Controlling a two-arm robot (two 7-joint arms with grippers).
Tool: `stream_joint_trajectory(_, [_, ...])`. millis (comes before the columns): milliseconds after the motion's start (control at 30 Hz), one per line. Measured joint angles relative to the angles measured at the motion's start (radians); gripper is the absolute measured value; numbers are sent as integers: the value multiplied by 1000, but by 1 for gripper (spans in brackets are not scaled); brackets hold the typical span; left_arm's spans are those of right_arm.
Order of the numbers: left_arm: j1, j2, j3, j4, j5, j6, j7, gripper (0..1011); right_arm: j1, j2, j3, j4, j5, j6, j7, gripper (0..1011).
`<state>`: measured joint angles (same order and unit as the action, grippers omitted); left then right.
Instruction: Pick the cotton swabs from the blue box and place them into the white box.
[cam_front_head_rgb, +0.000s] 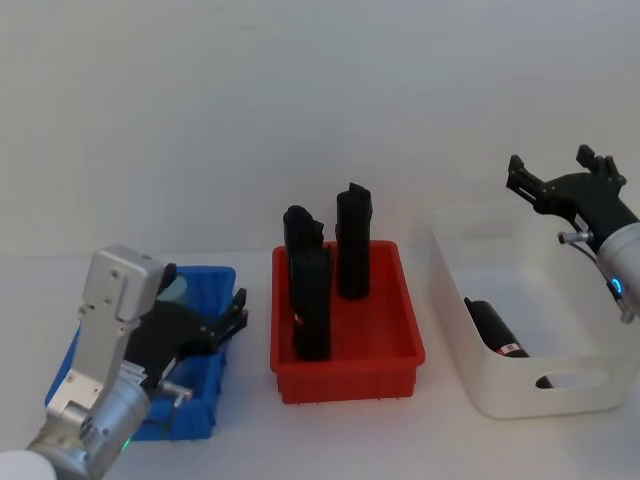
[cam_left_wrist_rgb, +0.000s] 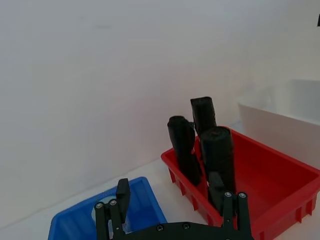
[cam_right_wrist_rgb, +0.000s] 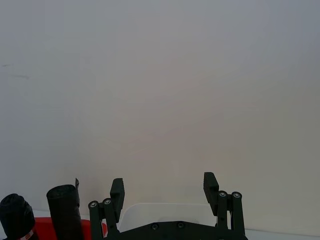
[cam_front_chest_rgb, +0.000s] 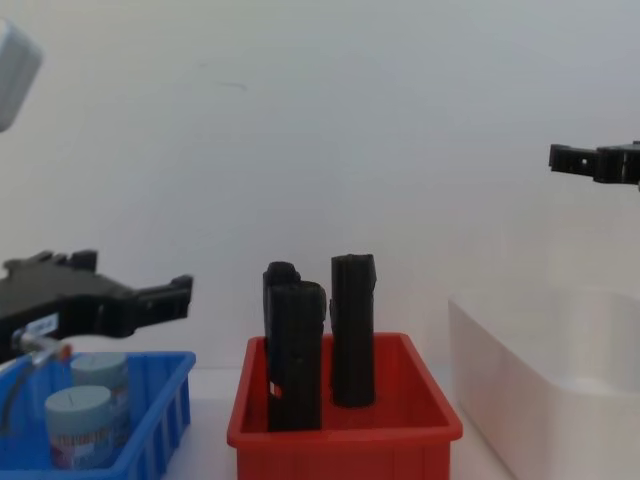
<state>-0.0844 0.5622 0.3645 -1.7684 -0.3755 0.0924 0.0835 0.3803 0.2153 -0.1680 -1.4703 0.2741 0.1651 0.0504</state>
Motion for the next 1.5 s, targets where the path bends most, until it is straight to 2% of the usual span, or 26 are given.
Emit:
stream_joint_trajectory(167, [32,28,-16,-5,-50,3,6,1004,0,0,0,0,0,1,0,1002])
stream_joint_trajectory(367, [47,45,-30,11,-96,4,-7,1004,-1,1,1,1,1,1,0,1001])
stream_joint_trajectory(600, [49,55,-45,47,-126,5,-42,1004,-1,1,1,1,2,2,0,1002])
stream_joint_trajectory(933, [20,46,-56,110,-132,2,-97,1004,-1,1,0,1,2,2,0,1002])
stream_joint_trajectory(1233, [-30,11,-56,203,-111,-10,-160,1004,-1,1,0,1,2,1,0,1002])
stream_joint_trajectory(1500, [-60,-13,-52,267,-97,-20,-189,1004,-1,1,0,0,2,1,0,1002])
